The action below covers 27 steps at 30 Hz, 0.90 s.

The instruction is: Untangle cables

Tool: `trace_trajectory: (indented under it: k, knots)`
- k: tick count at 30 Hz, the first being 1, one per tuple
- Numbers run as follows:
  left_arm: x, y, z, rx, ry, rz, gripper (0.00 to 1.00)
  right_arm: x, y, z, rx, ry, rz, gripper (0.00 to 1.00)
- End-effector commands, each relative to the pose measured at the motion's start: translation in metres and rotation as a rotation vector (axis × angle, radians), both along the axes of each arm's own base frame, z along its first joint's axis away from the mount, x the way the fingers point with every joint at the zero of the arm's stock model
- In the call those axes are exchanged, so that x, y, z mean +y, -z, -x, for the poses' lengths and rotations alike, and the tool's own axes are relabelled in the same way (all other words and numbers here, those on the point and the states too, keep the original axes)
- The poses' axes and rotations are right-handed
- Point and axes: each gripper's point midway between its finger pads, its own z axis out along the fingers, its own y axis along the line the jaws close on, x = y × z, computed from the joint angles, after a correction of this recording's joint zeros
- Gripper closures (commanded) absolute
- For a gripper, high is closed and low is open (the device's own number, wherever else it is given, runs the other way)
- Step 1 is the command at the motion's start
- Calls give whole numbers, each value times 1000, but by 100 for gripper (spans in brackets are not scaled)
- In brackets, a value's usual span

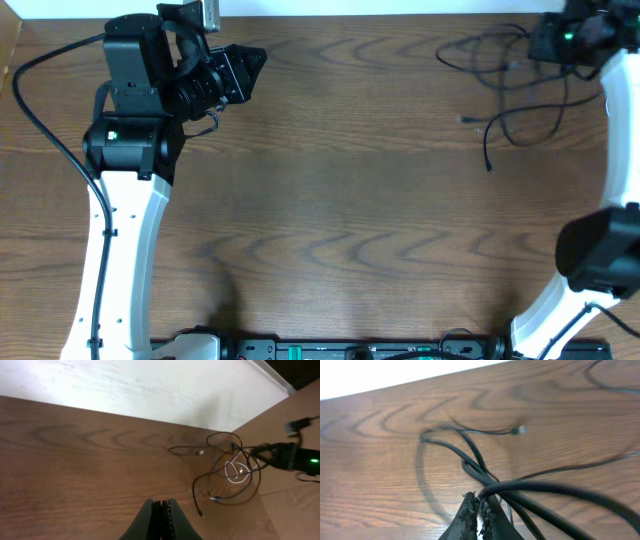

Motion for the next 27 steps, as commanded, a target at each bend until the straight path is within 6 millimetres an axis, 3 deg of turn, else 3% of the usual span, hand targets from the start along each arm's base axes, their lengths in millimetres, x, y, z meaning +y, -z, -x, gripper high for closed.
trace_trajectory:
  k: [1,5,11,13,16,21,23,27]
  knots:
    - [0,3,-2,8,-1,-11,93,-45,-50,27,-94,105,31,99]
    - [0,4,-1,15,-1,-12,93,-101,-71,62,-117,266,22,99]
    - [0,4,-1,15,0,-11,93,-176,-61,103,-71,493,-26,99]
    - [0,4,-1,15,-1,-12,92,-180,-55,104,-67,474,-74,99]
    - [0,4,-1,15,-1,-12,92,-168,-44,92,-62,367,-115,96]
    - [0,5,0,19,-1,-11,93,-158,-4,72,26,320,-135,53]
    - [0,6,0,23,-1,-12,93,-153,18,60,67,302,-154,42]
    - [0,6,0,23,-1,-12,93,-147,55,37,120,332,-195,37]
